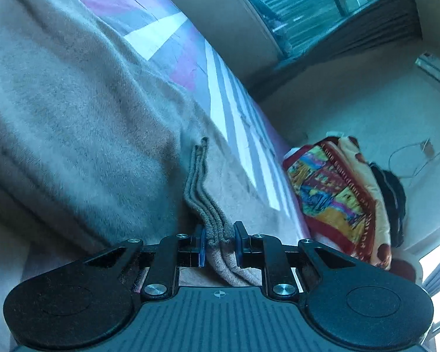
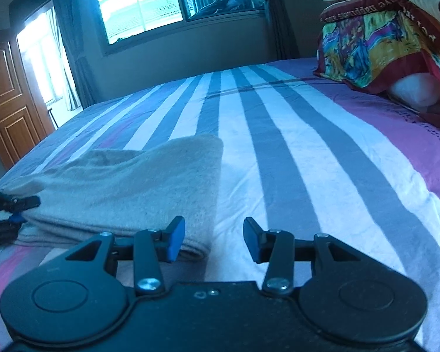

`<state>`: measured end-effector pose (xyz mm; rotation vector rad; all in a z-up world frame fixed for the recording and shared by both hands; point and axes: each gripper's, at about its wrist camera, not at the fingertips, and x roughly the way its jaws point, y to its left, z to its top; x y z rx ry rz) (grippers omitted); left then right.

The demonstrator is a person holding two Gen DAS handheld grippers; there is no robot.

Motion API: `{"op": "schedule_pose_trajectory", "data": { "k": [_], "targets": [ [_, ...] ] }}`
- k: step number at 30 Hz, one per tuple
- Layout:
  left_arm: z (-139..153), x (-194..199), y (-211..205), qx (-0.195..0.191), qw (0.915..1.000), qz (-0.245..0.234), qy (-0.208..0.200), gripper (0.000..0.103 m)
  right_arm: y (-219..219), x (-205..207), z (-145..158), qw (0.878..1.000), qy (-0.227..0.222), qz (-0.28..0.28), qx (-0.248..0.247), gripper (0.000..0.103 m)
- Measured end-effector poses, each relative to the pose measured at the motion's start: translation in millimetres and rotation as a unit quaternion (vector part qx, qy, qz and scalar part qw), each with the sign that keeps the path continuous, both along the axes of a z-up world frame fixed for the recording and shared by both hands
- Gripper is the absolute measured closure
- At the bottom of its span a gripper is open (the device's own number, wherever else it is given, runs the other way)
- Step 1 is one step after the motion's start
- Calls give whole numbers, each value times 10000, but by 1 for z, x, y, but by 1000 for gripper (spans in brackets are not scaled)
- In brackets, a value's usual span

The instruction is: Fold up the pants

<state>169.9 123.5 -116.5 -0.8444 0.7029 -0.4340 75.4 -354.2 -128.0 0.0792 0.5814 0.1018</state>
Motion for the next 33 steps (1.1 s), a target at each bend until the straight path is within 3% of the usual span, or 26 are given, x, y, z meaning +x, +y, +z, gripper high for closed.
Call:
{"op": "schedule_pose_trajectory", "data": {
  "k": [4,8,11,15,18,19,21,28,30,31,33],
  "targets": [
    [7,10,-3,179,9997,-163,-41,84,6,10,-8,9990,377,-13,-219,61],
    [9,20,-5,358,9991,-173,-114,84,4,4,1,9998,-69,-169,-89,60],
    [3,26,-9,485,9985,-203,116,84,5,26,-23,9977,617,-114,-249,61],
    [1,19,-7,571,9981,-234,63,84,3,28,-12,9988,434,-226,-74,64],
    [-4,10,-3,489,9986,-189,9,84,4,27,-1,9998,73,-161,28,63],
    [-6,7,-2,451,9988,-169,3,84,6,33,-4,9998,178,-99,-23,65],
    [-7,1,-1,394,9991,-152,16,84,11,50,-23,9959,805,-82,-391,64],
    [-10,5,3,191,9997,-151,-19,84,5,50,-20,9965,788,-71,-287,62],
    [-7,11,4,195,9998,-17,-72,72,4,49,-21,9966,784,-66,-261,62],
    [-6,14,5,241,9996,62,-97,60,4,49,-21,9965,787,-66,-257,61],
    [-5,21,5,300,9995,106,-91,58,5,51,-19,9964,793,-65,-277,60]
  ]
}}
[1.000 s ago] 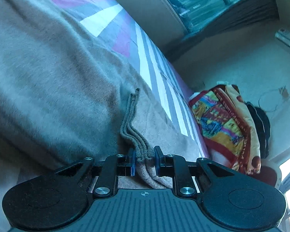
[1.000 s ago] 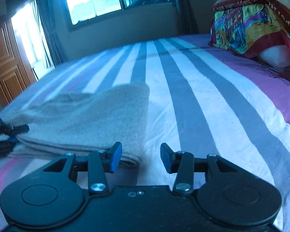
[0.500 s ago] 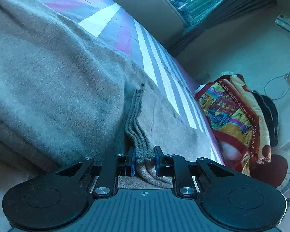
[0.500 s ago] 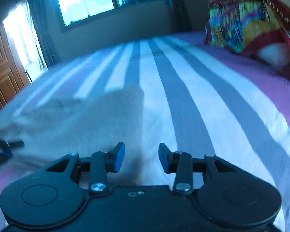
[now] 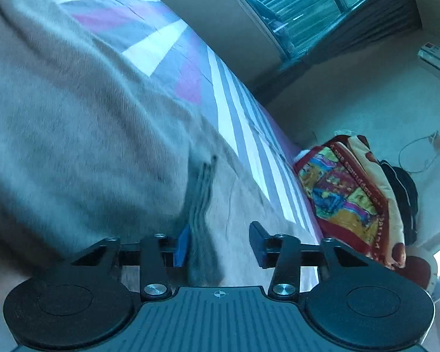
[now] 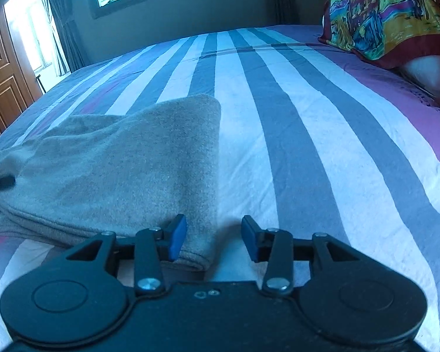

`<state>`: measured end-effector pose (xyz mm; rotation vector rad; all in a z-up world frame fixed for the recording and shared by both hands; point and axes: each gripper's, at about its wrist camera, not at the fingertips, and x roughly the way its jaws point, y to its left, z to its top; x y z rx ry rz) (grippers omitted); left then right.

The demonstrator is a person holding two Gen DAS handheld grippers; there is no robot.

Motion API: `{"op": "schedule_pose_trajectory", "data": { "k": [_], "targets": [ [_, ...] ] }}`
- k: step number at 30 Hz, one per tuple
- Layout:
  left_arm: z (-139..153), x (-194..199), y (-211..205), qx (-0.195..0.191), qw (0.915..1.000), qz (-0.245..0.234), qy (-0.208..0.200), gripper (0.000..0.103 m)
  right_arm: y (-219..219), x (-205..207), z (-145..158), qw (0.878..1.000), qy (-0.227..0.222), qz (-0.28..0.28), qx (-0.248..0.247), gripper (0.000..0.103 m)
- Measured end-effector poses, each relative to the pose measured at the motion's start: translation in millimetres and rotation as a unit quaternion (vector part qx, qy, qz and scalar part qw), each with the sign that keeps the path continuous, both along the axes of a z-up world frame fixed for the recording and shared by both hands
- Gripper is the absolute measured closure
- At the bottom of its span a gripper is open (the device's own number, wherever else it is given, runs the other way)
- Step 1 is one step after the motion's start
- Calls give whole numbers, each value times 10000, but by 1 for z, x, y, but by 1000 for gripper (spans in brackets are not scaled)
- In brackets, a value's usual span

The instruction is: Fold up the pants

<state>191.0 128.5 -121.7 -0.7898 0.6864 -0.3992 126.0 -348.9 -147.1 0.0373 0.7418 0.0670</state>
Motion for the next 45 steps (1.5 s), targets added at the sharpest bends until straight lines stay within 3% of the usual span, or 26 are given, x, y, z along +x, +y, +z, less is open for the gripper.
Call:
{"op": "schedule_pose_trajectory", "data": {
  "k": [1,2,3,12,15,17,20,21,23,24,25,27,31,35,36,37,39,43,44,45],
  "targets": [
    [-1,3,-1,19,10000,-72,60,62,0,0,-1,10000,-3,-1,2,60],
    [-4,4,-2,7,9998,-160,120,89,0,0,-2,10000,-10,-1,12,60],
    [-6,3,-2,59,9996,-185,206,93,-1,-1,-2,10000,-12,0,20,60],
    [-6,-16,3,108,9999,56,-48,93,-3,0,0,10000,0,29,28,58],
    [15,-19,16,53,9976,555,-418,93,-8,-2,12,9996,-269,-42,85,56],
    [26,-9,16,-204,9962,569,-632,93,-13,0,22,9984,-533,-74,198,56],
    [32,16,-7,-197,9974,96,-685,93,-18,13,30,9956,-838,-25,424,78],
    [27,25,-18,-108,9984,-58,-550,93,-17,19,30,9951,-890,24,425,85],
    [6,41,-33,298,9992,-260,17,95,-11,35,20,9971,-730,63,226,86],
    [-8,47,-35,322,9984,-367,292,100,-9,48,8,9991,-418,12,11,86],
    [-18,48,-31,63,9986,-349,395,99,-8,56,-1,9998,-157,-1,-96,86],
    [-13,47,-22,-105,9987,-197,448,99,-9,58,-2,9998,-135,63,-138,86],
    [12,54,-27,211,9996,-205,-43,99,-15,59,19,9988,-472,126,-57,82],
    [14,82,-45,819,9957,-409,112,99,-12,86,29,9979,-627,153,102,83],
    [10,89,-49,929,9943,-478,204,99,-9,93,26,9979,-615,199,84,83],
    [4,91,-52,896,9943,-513,260,99,-6,103,18,9987,-466,182,-16,78],
    [0,90,-53,812,9954,-428,266,99,-3,120,0,9998,-37,218,6,79],
    [3,75,-58,1052,9934,-422,152,99,-2,116,1,9999,-76,136,-34,74],
    [6,69,-60,1207,9917,-447,88,99,-1,113,3,9999,-65,127,-60,72],
    [10,65,-64,1394,9890,-487,32,99,-1,109,4,9999,-53,105,-119,61]
  ]
}}
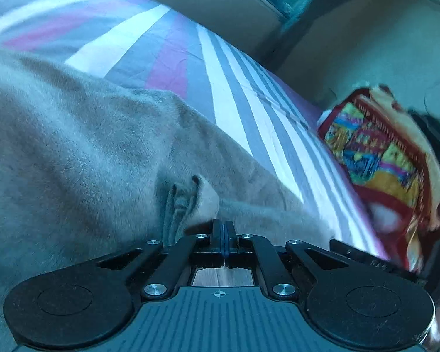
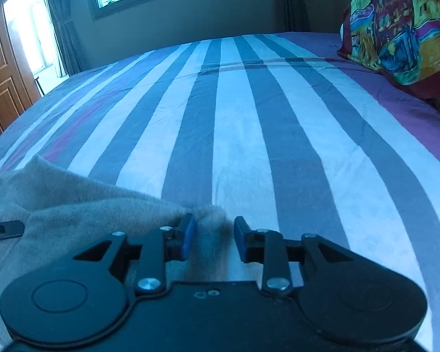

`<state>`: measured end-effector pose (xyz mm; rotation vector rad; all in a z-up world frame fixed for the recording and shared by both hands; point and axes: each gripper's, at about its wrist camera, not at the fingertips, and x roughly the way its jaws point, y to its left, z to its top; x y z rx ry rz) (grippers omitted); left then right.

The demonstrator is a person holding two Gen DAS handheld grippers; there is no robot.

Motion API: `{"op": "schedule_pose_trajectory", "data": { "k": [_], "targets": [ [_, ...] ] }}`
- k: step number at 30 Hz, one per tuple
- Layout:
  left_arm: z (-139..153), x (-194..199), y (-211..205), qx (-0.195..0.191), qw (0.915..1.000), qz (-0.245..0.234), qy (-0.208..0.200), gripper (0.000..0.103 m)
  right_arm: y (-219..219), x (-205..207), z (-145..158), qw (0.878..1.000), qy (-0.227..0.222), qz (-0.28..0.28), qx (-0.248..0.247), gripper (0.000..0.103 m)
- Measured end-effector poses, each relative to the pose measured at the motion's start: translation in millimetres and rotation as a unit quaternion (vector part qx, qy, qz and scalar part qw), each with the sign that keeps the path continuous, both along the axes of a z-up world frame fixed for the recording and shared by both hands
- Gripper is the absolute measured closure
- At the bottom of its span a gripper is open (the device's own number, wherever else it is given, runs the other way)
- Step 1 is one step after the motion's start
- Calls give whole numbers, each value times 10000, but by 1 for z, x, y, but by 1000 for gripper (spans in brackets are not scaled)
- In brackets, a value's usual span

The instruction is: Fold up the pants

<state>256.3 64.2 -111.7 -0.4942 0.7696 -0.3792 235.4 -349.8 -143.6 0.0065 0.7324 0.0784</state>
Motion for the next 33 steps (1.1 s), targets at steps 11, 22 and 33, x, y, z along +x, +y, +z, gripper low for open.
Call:
{"op": "schedule_pose_trajectory", "data": {
  "k": [11,22,33],
  "targets": [
    [25,-60,-21,1210,9911,-312,-466,99,9,-50,0,9993,161,75,-318,48],
    [42,-147,133,-117,9763,1899,-1028,29,-8,-115,13,9993,-341,100,109,46],
    [-52,-89,295,-2199,9326,2863,-3,61,-6,-120,9,9998,-150,-121,76,46]
  ]
}}
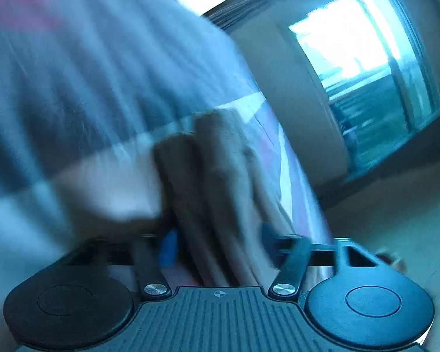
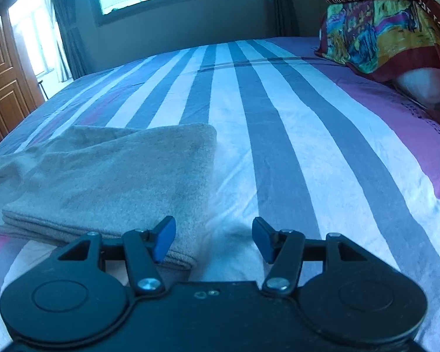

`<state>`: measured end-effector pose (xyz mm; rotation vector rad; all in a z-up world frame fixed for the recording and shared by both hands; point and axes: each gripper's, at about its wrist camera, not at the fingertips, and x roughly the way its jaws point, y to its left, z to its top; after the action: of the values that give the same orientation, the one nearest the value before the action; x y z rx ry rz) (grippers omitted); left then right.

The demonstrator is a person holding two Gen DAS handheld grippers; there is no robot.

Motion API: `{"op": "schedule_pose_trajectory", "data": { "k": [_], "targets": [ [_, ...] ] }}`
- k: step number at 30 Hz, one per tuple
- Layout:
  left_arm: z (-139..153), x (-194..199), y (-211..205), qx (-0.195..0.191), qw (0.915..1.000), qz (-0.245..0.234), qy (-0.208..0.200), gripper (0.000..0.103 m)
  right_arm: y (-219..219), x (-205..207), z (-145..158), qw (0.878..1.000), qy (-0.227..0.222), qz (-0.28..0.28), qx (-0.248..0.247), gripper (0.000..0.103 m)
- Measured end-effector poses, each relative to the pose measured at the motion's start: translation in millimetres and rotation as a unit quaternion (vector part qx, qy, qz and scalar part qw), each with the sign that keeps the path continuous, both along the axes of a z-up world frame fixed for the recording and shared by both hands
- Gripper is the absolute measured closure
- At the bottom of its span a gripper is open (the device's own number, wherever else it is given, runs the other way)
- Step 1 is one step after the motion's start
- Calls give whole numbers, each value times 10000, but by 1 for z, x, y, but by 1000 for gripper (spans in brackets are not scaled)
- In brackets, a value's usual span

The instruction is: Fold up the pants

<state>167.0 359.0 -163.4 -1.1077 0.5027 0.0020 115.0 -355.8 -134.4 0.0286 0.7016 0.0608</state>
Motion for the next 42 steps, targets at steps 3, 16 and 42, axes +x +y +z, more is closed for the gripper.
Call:
{"op": "schedule_pose_trajectory", "data": {
  "k": [3,16,42],
  "targets": [
    [-16,17,15,-801,9964,-90,-264,79,2,-2,1,10000,39,-55,-38,45],
    [13,-7,-11,54,9988,112,-473,85,-1,-1,5,9997,13,-246,13,46],
    [149,36,-373,2847,8582,-3912,-1713,86,-121,-42,1,9896,-682,-1181,448,46]
  ]
}}
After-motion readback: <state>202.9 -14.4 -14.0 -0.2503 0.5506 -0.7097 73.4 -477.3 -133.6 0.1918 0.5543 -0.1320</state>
